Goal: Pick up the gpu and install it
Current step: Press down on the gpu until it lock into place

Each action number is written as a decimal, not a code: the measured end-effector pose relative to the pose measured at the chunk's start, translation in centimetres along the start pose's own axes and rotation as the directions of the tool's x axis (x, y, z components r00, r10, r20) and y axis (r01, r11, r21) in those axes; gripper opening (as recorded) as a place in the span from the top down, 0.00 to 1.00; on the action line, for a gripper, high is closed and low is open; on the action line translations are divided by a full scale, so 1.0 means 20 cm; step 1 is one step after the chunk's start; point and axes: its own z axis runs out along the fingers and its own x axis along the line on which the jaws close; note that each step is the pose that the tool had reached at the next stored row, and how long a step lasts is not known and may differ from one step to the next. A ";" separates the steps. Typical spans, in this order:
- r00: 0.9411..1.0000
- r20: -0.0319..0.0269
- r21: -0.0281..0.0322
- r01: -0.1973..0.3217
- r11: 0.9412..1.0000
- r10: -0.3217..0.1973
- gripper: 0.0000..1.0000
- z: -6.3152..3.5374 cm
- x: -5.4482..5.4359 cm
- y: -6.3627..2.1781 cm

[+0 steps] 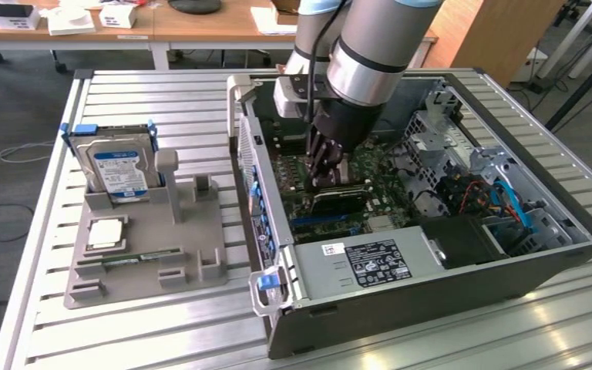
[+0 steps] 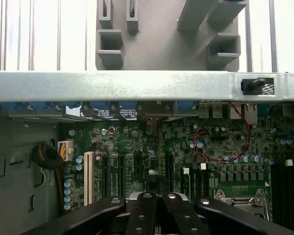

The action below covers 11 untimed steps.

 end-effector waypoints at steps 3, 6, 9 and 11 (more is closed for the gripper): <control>1.000 0.000 0.002 0.003 1.000 -0.003 0.89 0.008 0.00 0.000; 1.000 0.000 0.002 0.003 1.000 -0.003 0.89 0.010 -0.01 0.001; 1.000 0.000 0.002 0.003 1.000 -0.003 0.89 0.014 -0.02 0.007; 1.000 0.000 0.002 0.003 1.000 -0.003 0.89 0.015 -0.02 0.009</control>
